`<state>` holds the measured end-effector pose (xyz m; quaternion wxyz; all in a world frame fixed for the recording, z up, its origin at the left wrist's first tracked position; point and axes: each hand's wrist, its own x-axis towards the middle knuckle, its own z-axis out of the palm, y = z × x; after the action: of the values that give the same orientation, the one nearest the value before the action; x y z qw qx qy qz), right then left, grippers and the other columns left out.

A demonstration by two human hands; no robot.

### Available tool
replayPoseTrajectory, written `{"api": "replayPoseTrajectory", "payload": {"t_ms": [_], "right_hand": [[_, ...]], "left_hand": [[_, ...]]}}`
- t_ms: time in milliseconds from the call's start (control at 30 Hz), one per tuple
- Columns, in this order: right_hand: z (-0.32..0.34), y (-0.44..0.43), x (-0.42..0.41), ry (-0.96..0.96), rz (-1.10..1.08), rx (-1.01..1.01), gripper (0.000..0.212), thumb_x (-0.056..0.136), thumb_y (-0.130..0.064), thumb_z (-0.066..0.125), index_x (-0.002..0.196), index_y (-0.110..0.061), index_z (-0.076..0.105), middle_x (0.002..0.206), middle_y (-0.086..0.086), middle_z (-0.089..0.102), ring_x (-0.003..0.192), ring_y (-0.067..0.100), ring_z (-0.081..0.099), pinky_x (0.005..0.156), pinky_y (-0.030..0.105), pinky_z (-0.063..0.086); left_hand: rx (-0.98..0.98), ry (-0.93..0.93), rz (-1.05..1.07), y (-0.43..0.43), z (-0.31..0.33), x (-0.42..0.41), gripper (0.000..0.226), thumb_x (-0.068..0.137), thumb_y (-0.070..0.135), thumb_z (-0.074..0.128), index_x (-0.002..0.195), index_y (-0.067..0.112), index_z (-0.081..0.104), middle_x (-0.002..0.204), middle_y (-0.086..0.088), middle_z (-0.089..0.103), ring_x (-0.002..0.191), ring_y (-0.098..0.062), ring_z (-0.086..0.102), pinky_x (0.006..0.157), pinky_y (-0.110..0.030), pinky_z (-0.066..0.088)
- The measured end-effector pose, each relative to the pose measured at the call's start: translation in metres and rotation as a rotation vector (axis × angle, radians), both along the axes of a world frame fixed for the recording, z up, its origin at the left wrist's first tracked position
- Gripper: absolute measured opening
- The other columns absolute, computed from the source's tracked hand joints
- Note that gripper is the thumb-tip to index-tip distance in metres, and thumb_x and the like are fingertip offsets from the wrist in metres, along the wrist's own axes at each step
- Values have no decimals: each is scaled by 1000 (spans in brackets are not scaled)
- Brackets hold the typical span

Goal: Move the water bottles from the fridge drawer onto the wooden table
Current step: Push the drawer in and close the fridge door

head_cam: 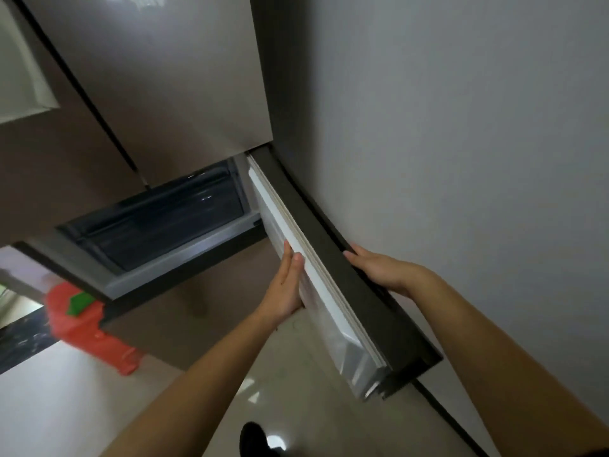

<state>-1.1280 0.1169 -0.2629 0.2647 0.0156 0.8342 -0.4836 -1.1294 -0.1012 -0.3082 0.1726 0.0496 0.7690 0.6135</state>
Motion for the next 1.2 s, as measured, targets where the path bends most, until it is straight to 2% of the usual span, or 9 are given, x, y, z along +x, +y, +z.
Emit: {"api": "replayPoseTrajectory", "payload": {"t_ms": [167, 333, 467, 567, 700, 833, 967, 1067, 1200], "right_hand": [[-28, -84, 15, 16, -136, -289, 74, 99, -45, 42, 157, -42, -4, 164, -3, 22, 147, 21, 29, 122, 40, 22], [-34, -173, 24, 104, -134, -340, 81, 102, -45, 44, 155, -34, -16, 167, -5, -7, 154, 20, -1, 125, 42, 7], [-37, -241, 16, 94, -149, -352, 84, 104, -43, 44, 154, -27, -22, 166, -1, -14, 154, 19, -5, 125, 41, 2], [-39, -295, 2, 93, -180, -351, 91, 101, -48, 47, 152, -29, -26, 167, 3, -14, 154, 25, -3, 125, 47, 5], [-34, -361, -16, 103, -270, -325, 91, 101, -46, 47, 154, -24, -24, 165, 8, -20, 154, 29, -8, 124, 44, 1], [-30, -407, -31, 153, -339, -304, 91, 99, -51, 46, 155, -27, -22, 165, 8, -21, 154, 31, -4, 121, 43, 10], [-34, -429, -48, 196, -308, -225, 92, 97, -58, 46, 156, -30, -19, 165, 5, -21, 154, 30, 1, 120, 45, 16], [-44, -429, -64, 284, -216, -113, 87, 98, -57, 44, 158, -29, -13, 164, 2, -27, 154, 25, -2, 120, 41, 14], [-55, -419, -90, 388, -82, -27, 84, 99, -52, 47, 159, -27, -5, 162, -1, -30, 154, 21, -6, 120, 33, 10]], "left_hand": [[146, -166, 193, -41, 17, 28, 59, 101, 60, 19, 137, 29, 54, 126, -1, 68, 111, -10, 66, 90, -27, 52], [192, -234, 229, -128, 29, 40, 63, 98, 66, 25, 133, 27, 61, 131, -14, 64, 126, -32, 56, 109, -47, 41], [78, -272, 210, -202, 50, 51, 70, 92, 75, 29, 148, 35, 42, 150, 15, 44, 136, -8, 44, 119, -34, 25], [-70, -298, 208, -263, 71, 57, 65, 90, 74, 33, 145, 41, 44, 140, 13, 53, 124, -8, 54, 110, -30, 38], [-466, -95, 126, -327, 92, 56, 81, 78, 67, 65, 147, 34, 38, 138, 7, 53, 116, -9, 54, 100, -23, 44], [-958, 256, 183, -367, 76, 40, 88, 80, 68, 63, 153, 33, 27, 139, 3, 51, 119, -16, 52, 100, -30, 47], [-1171, 483, 375, -393, 45, 25, 66, 91, 65, 46, 147, 30, 45, 150, -3, 47, 137, -27, 43, 110, -45, 39], [-1231, 727, 532, -400, 26, 8, 40, 92, 38, 63, 129, 22, 66, 139, -12, 58, 131, -35, 51, 111, -50, 36], [-1297, 728, 627, -402, 22, -19, 63, 63, 7, 89, 121, 11, 64, 122, -20, 61, 119, -34, 43, 103, -55, 44]]}}
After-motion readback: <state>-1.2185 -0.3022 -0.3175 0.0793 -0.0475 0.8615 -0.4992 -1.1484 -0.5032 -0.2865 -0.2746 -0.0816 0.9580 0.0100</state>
